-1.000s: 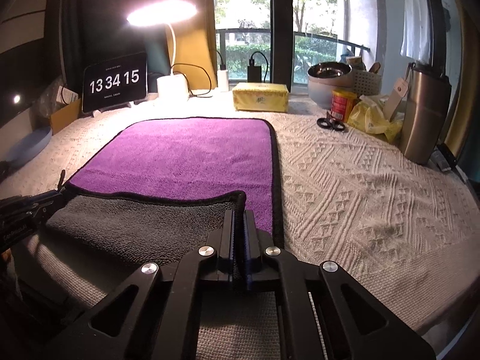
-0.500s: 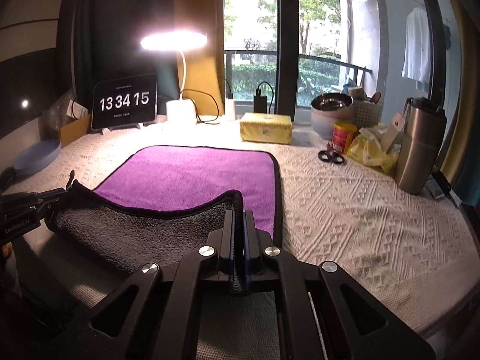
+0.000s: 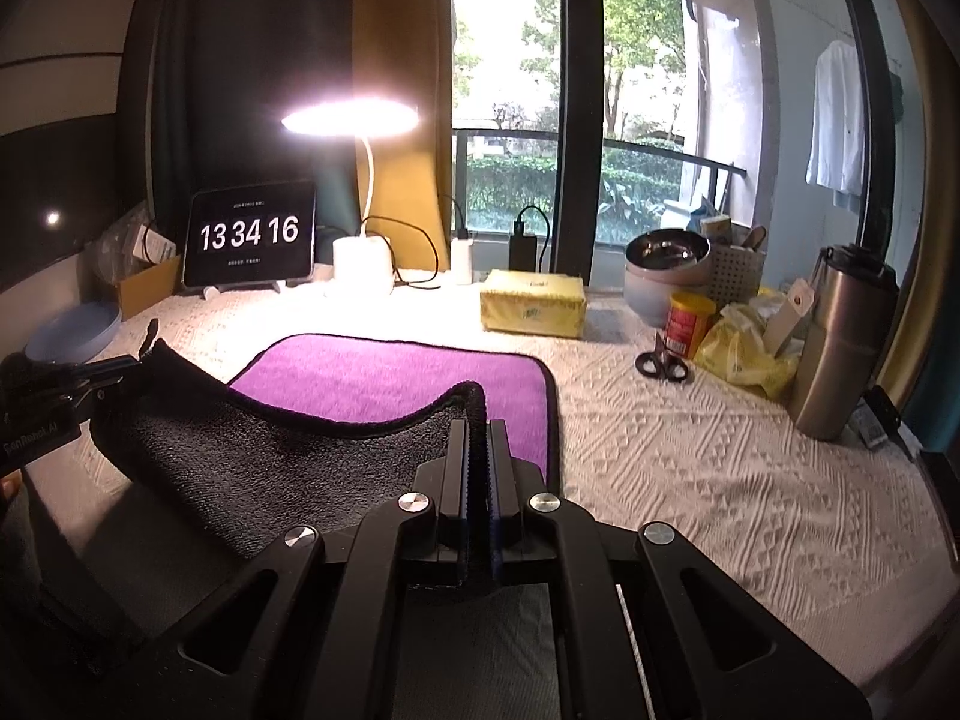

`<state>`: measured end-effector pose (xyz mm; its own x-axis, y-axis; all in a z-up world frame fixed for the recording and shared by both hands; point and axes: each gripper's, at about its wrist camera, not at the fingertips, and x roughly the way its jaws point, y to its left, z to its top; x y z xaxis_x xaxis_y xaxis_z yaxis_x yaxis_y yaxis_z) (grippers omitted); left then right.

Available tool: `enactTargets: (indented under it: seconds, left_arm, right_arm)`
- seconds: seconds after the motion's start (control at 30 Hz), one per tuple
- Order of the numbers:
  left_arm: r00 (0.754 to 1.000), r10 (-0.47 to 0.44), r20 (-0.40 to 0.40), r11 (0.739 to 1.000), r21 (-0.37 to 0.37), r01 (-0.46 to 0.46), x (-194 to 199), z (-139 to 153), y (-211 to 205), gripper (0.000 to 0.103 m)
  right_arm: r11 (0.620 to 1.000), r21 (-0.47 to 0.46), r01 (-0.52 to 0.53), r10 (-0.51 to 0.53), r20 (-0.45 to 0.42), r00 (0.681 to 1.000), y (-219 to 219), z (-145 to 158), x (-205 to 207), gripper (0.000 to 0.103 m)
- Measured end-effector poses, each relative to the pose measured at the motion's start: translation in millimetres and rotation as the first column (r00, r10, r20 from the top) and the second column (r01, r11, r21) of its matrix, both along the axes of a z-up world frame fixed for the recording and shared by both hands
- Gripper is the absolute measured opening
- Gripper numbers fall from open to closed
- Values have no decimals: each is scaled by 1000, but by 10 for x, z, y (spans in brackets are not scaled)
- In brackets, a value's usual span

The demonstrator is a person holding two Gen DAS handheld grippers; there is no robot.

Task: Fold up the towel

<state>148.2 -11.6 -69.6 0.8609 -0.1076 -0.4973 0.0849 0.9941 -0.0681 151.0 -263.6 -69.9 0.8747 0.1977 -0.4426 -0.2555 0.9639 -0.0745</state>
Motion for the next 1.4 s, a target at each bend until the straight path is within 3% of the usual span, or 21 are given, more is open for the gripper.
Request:
enactTargets:
  seconds: [0.63,1.4]
  left_arm:
    - [996,-5,84,1000,17,4,377,218,13,13]
    - [993,-17,113,998,67,10,990,188,-36,14]
  right_arm:
    - [999,-28,24,-22,90,996,45,274,405,6]
    - [998,-56,42,-35,123,992,101,281,985,6]
